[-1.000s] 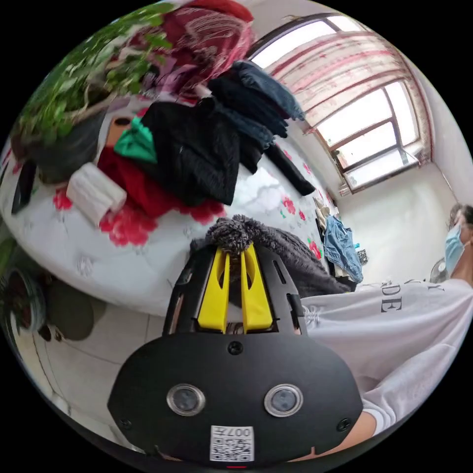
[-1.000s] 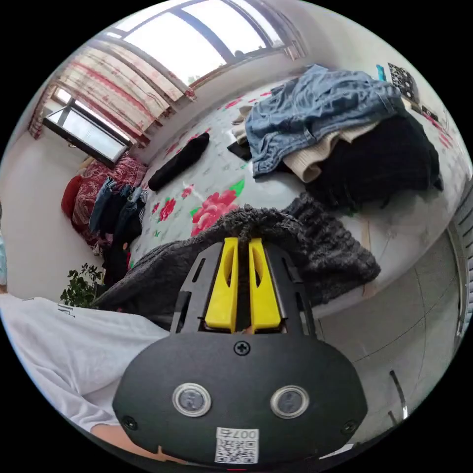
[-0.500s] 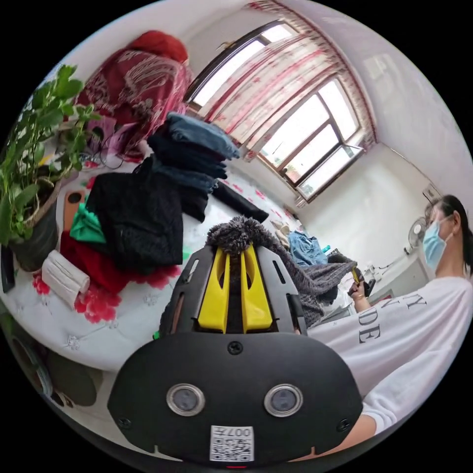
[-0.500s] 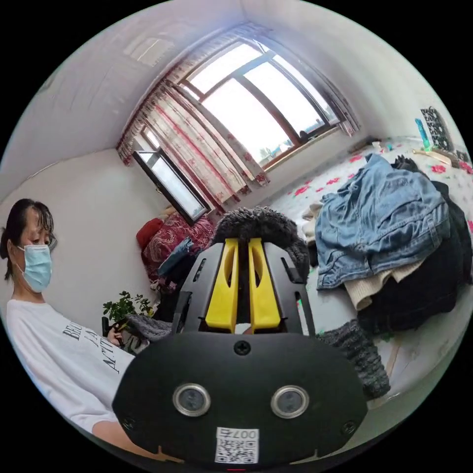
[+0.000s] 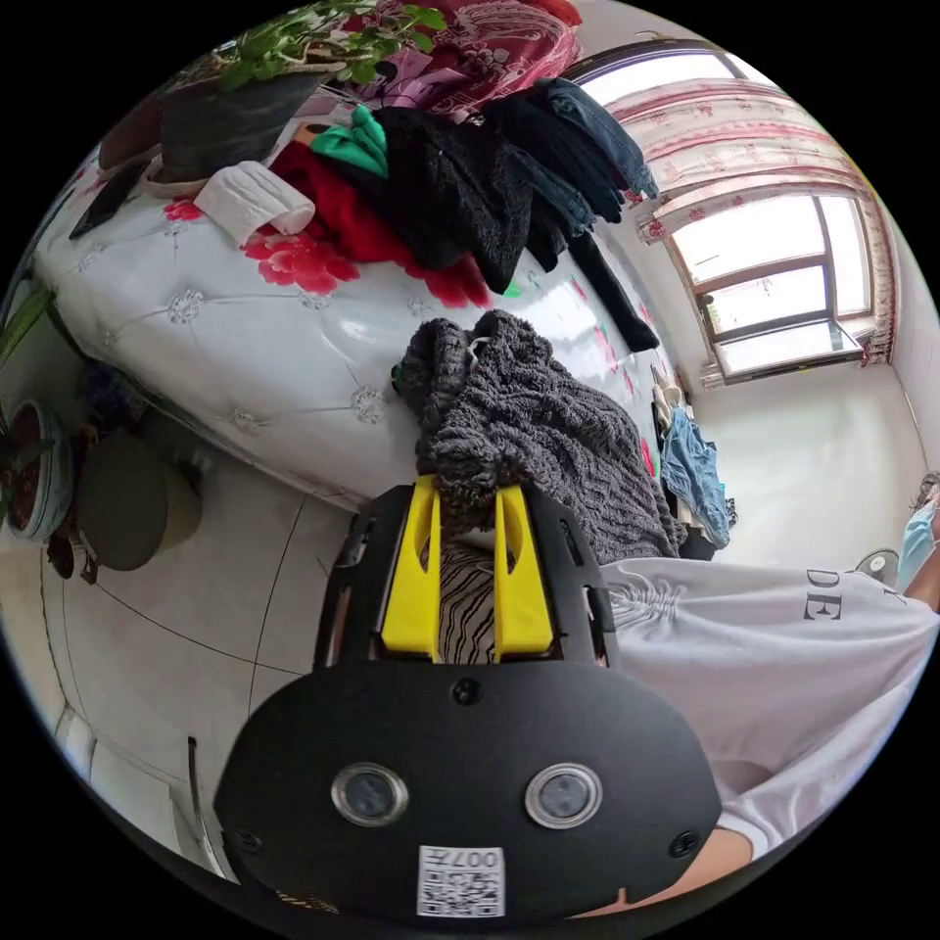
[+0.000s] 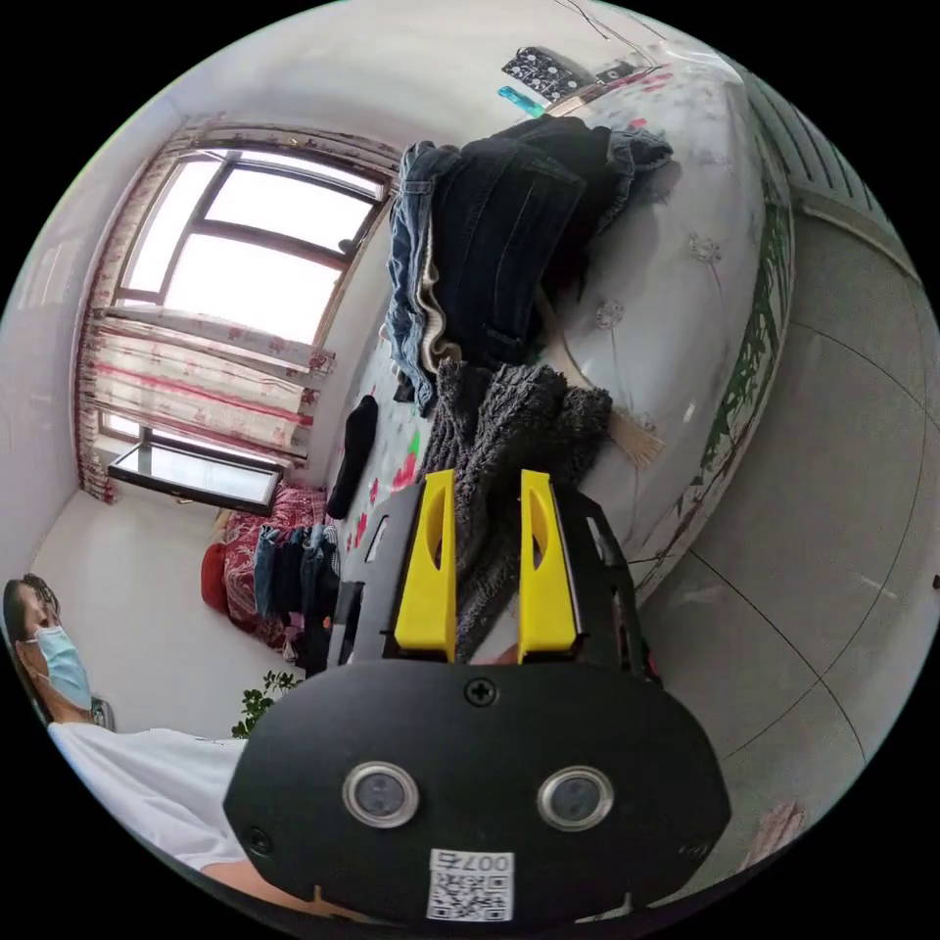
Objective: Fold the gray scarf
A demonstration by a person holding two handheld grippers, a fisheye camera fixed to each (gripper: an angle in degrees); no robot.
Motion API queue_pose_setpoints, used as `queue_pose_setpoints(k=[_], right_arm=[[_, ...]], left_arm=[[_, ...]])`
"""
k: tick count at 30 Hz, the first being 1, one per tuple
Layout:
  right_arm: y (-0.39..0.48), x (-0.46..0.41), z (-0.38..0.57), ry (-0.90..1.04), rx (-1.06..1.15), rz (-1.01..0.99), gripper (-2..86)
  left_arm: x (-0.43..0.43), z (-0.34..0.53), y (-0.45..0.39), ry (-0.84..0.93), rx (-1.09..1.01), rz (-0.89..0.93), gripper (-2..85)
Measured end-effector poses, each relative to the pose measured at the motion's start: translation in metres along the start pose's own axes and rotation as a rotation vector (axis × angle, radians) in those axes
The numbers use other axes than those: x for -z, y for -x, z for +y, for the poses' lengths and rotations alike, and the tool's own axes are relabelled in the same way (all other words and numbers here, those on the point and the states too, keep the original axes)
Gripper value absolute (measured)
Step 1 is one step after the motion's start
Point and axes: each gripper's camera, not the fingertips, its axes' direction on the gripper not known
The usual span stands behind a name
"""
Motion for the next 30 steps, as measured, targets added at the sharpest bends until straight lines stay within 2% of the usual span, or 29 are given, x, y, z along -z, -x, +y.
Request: queue_pose_setpoints(k=[4,9,11,13,15,20,23,26,30], right_arm=[[0.038,-0.026,-0.022,0.118,0.097,0.112,8.4],[0.049,-0.066,-0.050,0.183,0.059,0.162,4.3],[0.059,-0.066,-0.056,0.168,0.055,0.123,2.4],[0.090,-0.035,-0.058,0.048,0.195,-0.057,1.7],[0.101,-0.016,-0.057,0.024,0.244,-0.049,1.9],[0.061,-0.026,-0.054,0.125,0.072,0.218,6.4],[0.041,-0.030,-0.048,0.081,-0.030,0.229,9.4],[0.031,-0.051,-0.048,0.137,-0.073,0.237,10.3],[0.054,-0.086,-0.051,0.201,-0.016,0.277,6.1]], left_arm=[[-0.005,-0.023,-0.021,-0.016,-0.027,-0.014,8.7],[-0.032,-0.054,-0.038,0.016,-0.015,-0.028,7.5],[-0.041,-0.062,-0.044,0.057,0.002,-0.073,5.3],[-0.035,-0.064,-0.051,0.059,-0.004,-0.100,4.1],[-0.021,-0.061,-0.057,0.026,-0.027,-0.094,3.7],[-0.005,-0.045,-0.045,0.038,0.026,-0.044,6.6],[-0.004,-0.033,-0.045,-0.007,0.078,-0.046,8.6],[-0.015,-0.027,-0.050,-0.025,0.103,-0.034,10.9],[-0.051,-0.043,-0.051,0.043,0.145,-0.049,12.0]])
